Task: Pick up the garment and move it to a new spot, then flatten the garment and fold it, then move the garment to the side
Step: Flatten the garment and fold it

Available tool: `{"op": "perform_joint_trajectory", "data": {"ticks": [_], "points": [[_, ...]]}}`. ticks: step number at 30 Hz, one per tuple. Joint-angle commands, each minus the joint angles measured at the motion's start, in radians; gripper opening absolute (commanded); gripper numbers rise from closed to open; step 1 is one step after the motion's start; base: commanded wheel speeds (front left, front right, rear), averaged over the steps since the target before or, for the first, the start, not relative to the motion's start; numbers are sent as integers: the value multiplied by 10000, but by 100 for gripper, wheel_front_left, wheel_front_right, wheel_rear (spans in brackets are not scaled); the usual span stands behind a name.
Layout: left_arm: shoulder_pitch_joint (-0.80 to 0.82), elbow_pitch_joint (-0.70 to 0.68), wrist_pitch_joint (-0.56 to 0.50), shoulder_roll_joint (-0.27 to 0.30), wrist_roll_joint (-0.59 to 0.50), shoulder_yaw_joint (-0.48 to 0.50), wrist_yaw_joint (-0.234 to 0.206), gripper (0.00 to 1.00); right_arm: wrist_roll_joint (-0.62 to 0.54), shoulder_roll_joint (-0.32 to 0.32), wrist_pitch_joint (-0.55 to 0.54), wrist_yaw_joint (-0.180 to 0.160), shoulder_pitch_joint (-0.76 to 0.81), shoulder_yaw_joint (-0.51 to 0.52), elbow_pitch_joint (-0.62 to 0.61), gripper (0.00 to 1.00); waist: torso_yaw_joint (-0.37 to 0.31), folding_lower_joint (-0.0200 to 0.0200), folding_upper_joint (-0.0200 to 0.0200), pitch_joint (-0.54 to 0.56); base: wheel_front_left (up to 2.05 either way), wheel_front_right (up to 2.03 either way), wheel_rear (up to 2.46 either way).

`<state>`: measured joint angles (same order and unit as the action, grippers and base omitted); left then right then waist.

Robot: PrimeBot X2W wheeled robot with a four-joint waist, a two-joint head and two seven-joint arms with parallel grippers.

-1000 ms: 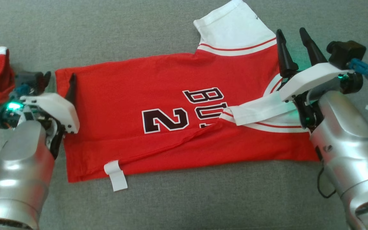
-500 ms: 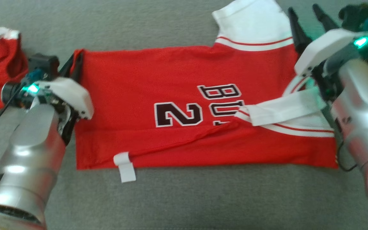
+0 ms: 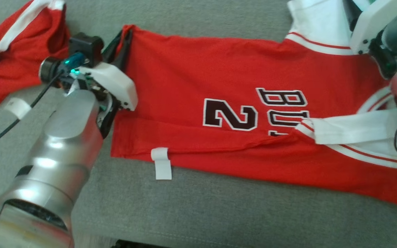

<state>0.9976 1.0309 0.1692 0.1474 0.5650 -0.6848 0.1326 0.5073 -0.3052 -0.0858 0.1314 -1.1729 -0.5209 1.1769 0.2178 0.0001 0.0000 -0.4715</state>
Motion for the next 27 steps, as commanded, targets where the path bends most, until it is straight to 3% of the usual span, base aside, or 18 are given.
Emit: {"op": "perform_joint_trajectory", "data": {"ticks": [1, 4, 5, 6, 9, 18, 27], "points": [[513, -134, 171, 304, 157, 7, -20, 0, -102, -7, -36, -7, -254, -141, 23, 100, 254, -1, 0, -195, 0, 0, 0], [586, -37, 275, 263, 377, -232, -20, 0, 48, 93, -206, -7, -316, -150, 248, 100, 318, -1, 0, -249, 0, 0, 0], [600, 0, 309, 264, 455, -297, -20, 0, 79, 108, -232, -7, -331, -172, 292, 45, 314, -1, 0, -253, 0, 0, 0], [612, 36, 344, 272, 531, -356, -20, 0, 89, 119, -250, -7, -325, -226, 320, 0, 300, -1, 0, -253, 0, 0, 0], [613, 120, 445, 318, 709, -408, -20, 0, 107, 50, 53, -7, -362, -225, 337, 0, 230, -1, 0, -206, 0, 0, 0], [620, 444, 911, 751, 688, -74, -47, 0, 334, -42, 2963, -7, -389, 350, 245, 0, -380, -1, 0, 191, 0, 0, 0], [-1152, -1323, 923, 1682, -45, 1347, -673, 0, 1426, 78, 3461, -7, 1249, 84, -1772, 0, -1323, -1, 0, 1155, 0, 0, 0]]}}
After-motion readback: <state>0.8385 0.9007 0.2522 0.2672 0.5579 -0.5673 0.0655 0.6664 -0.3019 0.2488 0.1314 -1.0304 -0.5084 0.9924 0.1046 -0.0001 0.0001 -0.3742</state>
